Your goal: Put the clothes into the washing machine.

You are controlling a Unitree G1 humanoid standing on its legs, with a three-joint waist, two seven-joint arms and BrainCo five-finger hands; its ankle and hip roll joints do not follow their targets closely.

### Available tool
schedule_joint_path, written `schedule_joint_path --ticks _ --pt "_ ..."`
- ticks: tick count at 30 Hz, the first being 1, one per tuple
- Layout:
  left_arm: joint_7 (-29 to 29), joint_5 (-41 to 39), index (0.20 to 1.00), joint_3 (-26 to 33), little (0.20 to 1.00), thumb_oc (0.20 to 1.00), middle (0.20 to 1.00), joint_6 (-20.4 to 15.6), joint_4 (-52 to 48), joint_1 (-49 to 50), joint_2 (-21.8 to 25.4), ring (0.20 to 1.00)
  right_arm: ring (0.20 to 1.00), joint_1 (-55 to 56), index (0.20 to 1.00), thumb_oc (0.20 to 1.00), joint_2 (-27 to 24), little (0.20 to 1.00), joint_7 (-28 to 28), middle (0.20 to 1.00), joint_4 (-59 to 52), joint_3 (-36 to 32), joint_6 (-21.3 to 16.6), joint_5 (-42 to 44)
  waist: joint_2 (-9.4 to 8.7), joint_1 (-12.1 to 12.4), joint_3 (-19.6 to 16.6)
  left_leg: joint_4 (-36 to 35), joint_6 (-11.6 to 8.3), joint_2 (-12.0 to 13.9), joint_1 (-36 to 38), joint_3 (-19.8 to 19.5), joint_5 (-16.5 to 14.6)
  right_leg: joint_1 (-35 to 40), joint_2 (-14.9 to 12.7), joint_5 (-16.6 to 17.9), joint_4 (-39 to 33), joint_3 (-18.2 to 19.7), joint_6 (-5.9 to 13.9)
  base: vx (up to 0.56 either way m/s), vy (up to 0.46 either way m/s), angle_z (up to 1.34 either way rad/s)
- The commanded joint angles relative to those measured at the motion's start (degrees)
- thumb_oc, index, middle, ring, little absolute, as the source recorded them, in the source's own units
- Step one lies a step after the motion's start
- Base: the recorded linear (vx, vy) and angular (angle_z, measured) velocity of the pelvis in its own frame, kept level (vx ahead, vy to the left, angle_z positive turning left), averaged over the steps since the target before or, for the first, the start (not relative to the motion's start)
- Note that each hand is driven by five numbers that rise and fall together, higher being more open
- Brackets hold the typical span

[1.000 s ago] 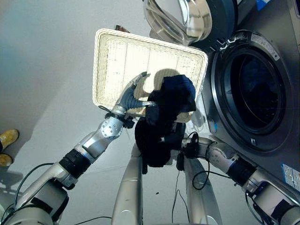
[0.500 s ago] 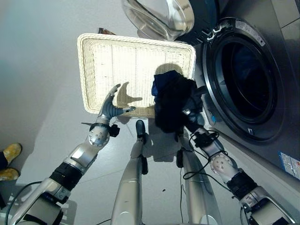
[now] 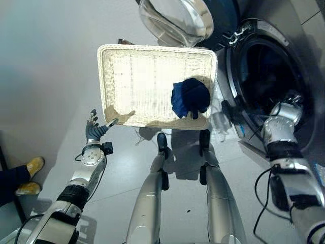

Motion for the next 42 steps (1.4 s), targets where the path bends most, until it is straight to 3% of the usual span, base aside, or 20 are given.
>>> schedule_joint_path --ticks 1,2,3,4,5,7,8,11,13,15,16,18,21,24,25,27,30,33,38,42 --pt "-0.8 -2.4 1.000 0.0 1.000 1.000 1.000 -0.9 0.1 0.0 1.5 1.000 0.200 -6.1 0.200 0.200 -20.4 0.200 -14.4 0.200 4.4 -2.8 -4.9 -4.1 3.53 -2.3 -1.0 7.0 0.23 -4.3 -5.6 -0.1 -4.4 -2.4 2.6 -9.7 10.4 -6.3 0.95 0.08 -0.151 0.16" --pt "-1.1 -2.5 1.000 -0.4 1.000 1.000 1.000 -1.1 0.1 0.1 1.7 1.000 0.200 -7.3 0.200 0.200 -21.5 0.200 -15.3 0.200 6.6 -2.1 -4.8 -3.0 3.69 -2.1 -1.0 7.6 0.21 -4.3 -6.4 -0.4 -4.4 -3.2 2.6 -10.1 11.3 -6.5 0.77 0.07 -0.148 0.17" --pt "-0.9 -2.6 1.000 -1.4 1.000 1.000 1.000 -1.0 -0.4 0.2 2.5 1.000 0.200 -7.8 0.200 0.200 -22.8 0.200 -17.4 0.200 9.2 -1.6 -1.7 -2.0 3.81 -1.8 -1.0 8.6 0.20 -4.1 -7.5 -0.9 -4.5 -4.3 2.5 -10.7 13.1 -6.8 0.52 0.07 -0.144 0.17" --pt "-0.9 -3.0 1.000 -2.0 1.000 1.000 1.000 -0.7 -1.0 0.3 3.2 1.000 0.275 -7.8 0.275 0.275 -23.8 0.275 -18.0 0.275 11.3 -0.8 0.4 -0.3 3.89 -1.6 -1.0 9.5 0.25 -4.1 -8.3 -1.1 -4.6 -5.2 2.3 -11.1 14.4 -6.9 0.30 0.09 -0.157 0.13" --pt "-0.9 -3.1 1.000 -2.6 1.000 1.000 1.000 -0.4 -1.7 0.6 3.7 1.000 0.445 -7.6 0.445 0.445 -24.2 0.445 -18.5 0.445 13.2 0.0 3.7 1.3 3.99 -1.3 -1.0 10.3 0.36 -4.1 -9.0 -1.4 -4.6 -5.9 2.2 -11.4 15.4 -7.0 0.04 0.08 -0.128 0.13" --pt "-1.3 -3.3 1.000 -3.2 1.000 1.000 1.000 0.1 -2.5 0.8 4.4 1.000 0.435 -8.0 0.435 0.435 -25.3 0.435 -17.9 0.435 16.0 1.3 9.8 3.4 4.16 -0.9 -1.0 11.8 0.62 -4.2 -10.4 -1.9 -4.9 -7.2 1.9 -12.1 17.2 -6.9 -0.34 0.08 -0.157 0.17" --pt "-2.4 -3.2 1.000 -3.7 1.000 1.000 1.000 0.5 -2.9 0.7 5.8 1.000 0.369 -9.0 0.369 0.369 -25.7 0.369 -16.6 0.369 18.5 2.4 11.4 6.9 4.25 -0.3 -1.0 13.0 0.86 -4.0 -11.6 -2.3 -5.3 -8.3 1.7 -12.9 18.9 -7.2 -0.75 0.07 -0.182 0.13" --pt "-3.5 -3.6 1.000 -4.6 1.000 1.000 1.000 0.6 -3.5 0.5 7.4 1.000 0.357 -9.2 0.357 0.357 -25.7 0.357 -14.8 0.357 21.0 2.2 13.1 12.5 4.36 0.2 -1.0 14.4 1.20 -3.8 -13.2 -2.8 -5.7 -9.7 1.2 -13.4 20.6 -7.7 -1.03 0.07 -0.179 0.09" --pt "-3.5 -2.9 1.000 -5.6 1.000 1.000 1.000 1.0 -4.5 0.3 8.1 1.000 0.454 -9.9 0.454 0.454 -25.0 0.454 -15.7 0.454 21.9 2.3 13.8 11.9 4.58 0.8 -1.0 15.2 1.50 -3.8 -14.4 -3.2 -6.0 -10.7 0.8 -13.7 21.6 -7.8 -1.11 0.06 -0.133 0.30" --pt "-3.2 -2.9 1.000 -6.2 1.000 1.000 1.000 1.4 -5.5 0.4 8.5 1.000 0.956 -10.4 0.956 0.956 -24.5 0.956 -16.3 0.956 21.7 2.7 14.9 9.6 4.75 1.0 -1.0 15.8 1.65 -3.6 -15.2 -3.2 -6.1 -11.5 0.7 -13.9 22.4 -7.9 -1.24 0.06 -0.066 -0.17" --pt "-3.4 -2.7 1.000 -6.5 1.000 1.000 1.000 1.3 -6.0 1.0 8.7 1.000 1.000 -10.6 1.000 1.000 -23.8 1.000 -17.1 1.000 21.0 3.3 14.3 10.8 4.81 1.1 -1.0 16.5 1.44 -3.6 -14.9 -3.7 -7.5 -11.3 0.7 -15.5 23.7 -7.0 -0.95 0.03 -0.064 -0.31" --pt "-3.4 -2.5 1.000 -6.4 1.000 1.000 1.000 0.9 -6.3 1.0 9.0 1.000 1.000 -11.1 1.000 1.000 -23.3 1.000 -14.8 1.000 20.9 3.1 13.7 13.7 4.90 1.4 -1.0 16.1 1.83 -3.2 -16.3 -3.3 -6.3 -12.7 0.6 -14.4 23.5 -7.8 -1.35 -0.01 -0.051 -0.12" --pt "-3.1 -2.4 1.000 -6.6 1.000 1.000 1.000 0.3 -6.7 1.1 9.3 1.000 1.000 -10.8 1.000 1.000 -22.8 1.000 -12.2 1.000 21.3 2.4 16.6 15.9 4.86 1.3 -1.0 16.2 1.85 -3.2 -16.8 -3.5 -6.3 -13.1 0.9 -14.2 23.4 -7.6 -1.31 0.00 -0.014 -0.02" --pt "-0.7 0.1 1.000 -6.1 1.000 1.000 1.000 -0.8 -8.3 -0.2 9.9 1.000 1.000 -9.0 1.000 1.000 -21.2 1.000 -6.2 1.000 22.2 2.9 32.7 19.1 4.79 1.0 -1.0 16.0 1.85 -3.2 -17.7 -3.4 -6.0 -14.1 1.7 -13.7 23.0 -6.8 -1.34 -0.02 -0.008 -0.06" --pt "-0.5 0.1 1.000 -6.1 1.000 1.000 1.000 -0.8 -8.5 -0.3 9.9 1.000 1.000 -8.9 1.000 1.000 -21.2 1.000 -5.7 1.000 22.5 2.9 33.9 19.0 4.75 1.0 -1.0 16.0 1.85 -3.2 -17.7 -3.4 -5.9 -14.1 1.7 -13.7 23.0 -6.7 -1.35 -0.03 -0.017 -0.08" --pt "0.5 1.3 1.000 -5.2 1.000 1.000 1.000 -1.0 -10.5 -1.5 10.9 1.000 1.000 -6.9 1.000 1.000 -20.8 1.000 -1.2 1.000 23.0 3.5 42.4 18.3 4.45 0.9 -1.0 15.7 1.82 -3.2 -17.7 -3.3 -5.9 -14.0 2.0 -13.4 22.3 -6.6 -1.31 -0.03 -0.023 -0.05" --pt "0.3 2.1 1.000 -4.4 1.000 1.000 1.000 -0.9 -11.8 -2.7 11.3 1.000 1.000 -4.8 1.000 1.000 -20.1 1.000 3.8 1.000 23.8 3.0 46.1 18.5 3.96 0.7 -1.0 15.1 1.73 -3.4 -17.4 -3.2 -5.7 -13.7 2.1 -12.5 20.6 -6.7 -1.06 -0.02 -0.017 -0.04" --pt "-0.1 1.5 1.000 -4.2 1.000 1.000 1.000 -0.7 -12.0 -3.2 10.8 1.000 1.000 -3.4 1.000 1.000 -18.7 1.000 10.8 1.000 23.4 2.2 45.9 20.3 3.82 0.5 -1.0 13.8 1.55 -3.4 -16.7 -2.9 -5.4 -12.9 2.4 -11.7 18.7 -6.7 -0.72 -0.02 0.029 -0.01" --pt "-0.4 -1.7 1.000 -3.8 1.000 1.000 1.000 0.1 -11.1 -2.1 9.3 1.000 1.000 -1.4 1.000 1.000 -13.5 1.000 18.7 1.000 16.9 -1.1 38.3 23.2 3.95 -0.1 -1.0 12.0 1.27 -3.3 -15.6 -2.2 -5.1 -12.0 2.9 -11.1 16.7 -6.3 -0.31 -0.04 0.058 -0.05" --pt "-0.7 -4.0 1.000 -2.9 1.000 1.000 1.000 -1.6 -7.3 1.9 4.6 1.000 1.000 4.3 1.000 1.000 -2.5 1.000 26.9 1.000 3.3 -8.4 32.2 23.2 4.08 -1.2 -1.0 9.4 0.98 -3.6 -13.7 -1.5 -4.7 -10.5 3.4 -10.1 13.5 -5.6 0.46 -0.04 0.119 -0.06"
